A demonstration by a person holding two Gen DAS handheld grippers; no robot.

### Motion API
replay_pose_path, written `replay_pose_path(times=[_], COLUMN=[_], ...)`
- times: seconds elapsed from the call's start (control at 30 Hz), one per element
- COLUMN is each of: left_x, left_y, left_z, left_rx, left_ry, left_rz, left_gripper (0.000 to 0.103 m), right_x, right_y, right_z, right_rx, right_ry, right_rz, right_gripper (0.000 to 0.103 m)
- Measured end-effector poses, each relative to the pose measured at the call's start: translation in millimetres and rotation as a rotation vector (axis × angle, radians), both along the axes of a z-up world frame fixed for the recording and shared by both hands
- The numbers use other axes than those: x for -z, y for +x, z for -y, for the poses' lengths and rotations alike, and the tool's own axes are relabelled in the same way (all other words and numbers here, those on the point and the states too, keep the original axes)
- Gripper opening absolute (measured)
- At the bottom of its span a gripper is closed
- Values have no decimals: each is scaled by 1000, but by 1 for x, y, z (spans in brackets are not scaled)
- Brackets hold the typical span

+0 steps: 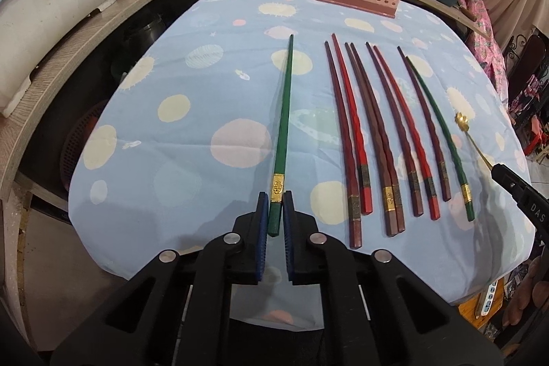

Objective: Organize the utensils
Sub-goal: 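Lift and carry the green chopstick and gold spoon toward the pink holder with both tools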

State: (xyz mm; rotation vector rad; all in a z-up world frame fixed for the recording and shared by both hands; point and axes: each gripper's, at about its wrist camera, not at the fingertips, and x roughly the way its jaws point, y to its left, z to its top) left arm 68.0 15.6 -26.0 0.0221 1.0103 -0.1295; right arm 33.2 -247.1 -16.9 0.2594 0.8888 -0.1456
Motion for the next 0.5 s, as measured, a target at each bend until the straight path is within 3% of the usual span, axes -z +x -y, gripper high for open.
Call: replay_pose_path(times=[0.13,0.5], left_x=[-21,-94], left_y=[-2,21], left_z=[-5,-26], left_rx=[-8,-63], left_ry=[-16,-77], left_rz=[33,154], left_gripper=[7,7], right_x=[-19,-73], right_y=[-2,13], right_z=[2,14], right_rx=[-1,5], right_ry=[-1,-9], right_rz=[27,127], right_gripper=[4,2])
